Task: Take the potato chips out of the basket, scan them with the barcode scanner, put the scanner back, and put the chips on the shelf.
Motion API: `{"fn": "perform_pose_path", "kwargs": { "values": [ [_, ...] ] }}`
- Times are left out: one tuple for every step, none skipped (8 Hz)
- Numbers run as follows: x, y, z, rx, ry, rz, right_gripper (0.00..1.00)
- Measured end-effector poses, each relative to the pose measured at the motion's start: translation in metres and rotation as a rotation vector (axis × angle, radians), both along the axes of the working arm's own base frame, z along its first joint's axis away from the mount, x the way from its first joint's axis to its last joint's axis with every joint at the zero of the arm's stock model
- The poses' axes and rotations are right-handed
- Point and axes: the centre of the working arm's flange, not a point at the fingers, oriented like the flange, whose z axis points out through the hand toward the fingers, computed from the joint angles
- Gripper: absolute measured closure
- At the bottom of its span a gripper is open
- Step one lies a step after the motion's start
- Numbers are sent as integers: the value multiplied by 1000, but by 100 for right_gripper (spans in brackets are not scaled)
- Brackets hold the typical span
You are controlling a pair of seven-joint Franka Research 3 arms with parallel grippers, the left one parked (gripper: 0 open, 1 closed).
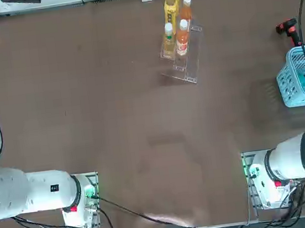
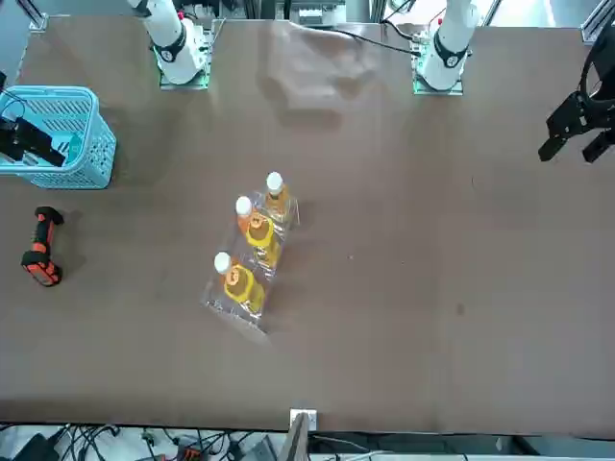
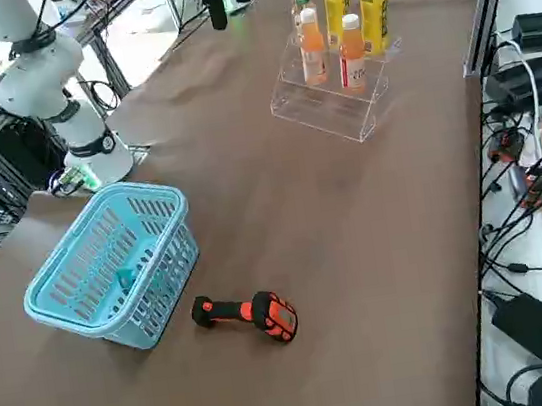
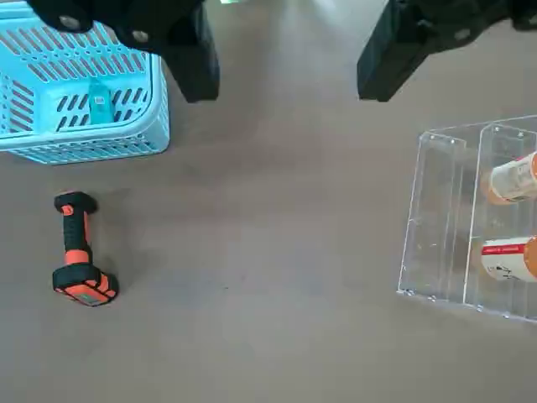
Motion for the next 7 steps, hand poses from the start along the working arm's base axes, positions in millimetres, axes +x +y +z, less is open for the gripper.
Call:
{"fn": "perform_pose_path", "kwargs": {
  "values": [
    [0, 0, 0, 0, 0, 0, 0],
    [0, 0, 0, 0, 0, 0, 0],
    [0, 0, 0, 0, 4, 0, 0],
    [-3, 0, -3, 1, 26, 0, 0],
    [-9, 1, -9, 5, 88, 2, 0],
    [-18, 3, -20, 10, 176, 7, 0],
    [-26, 3, -31, 13, 250, 8, 0]
  ]
}}
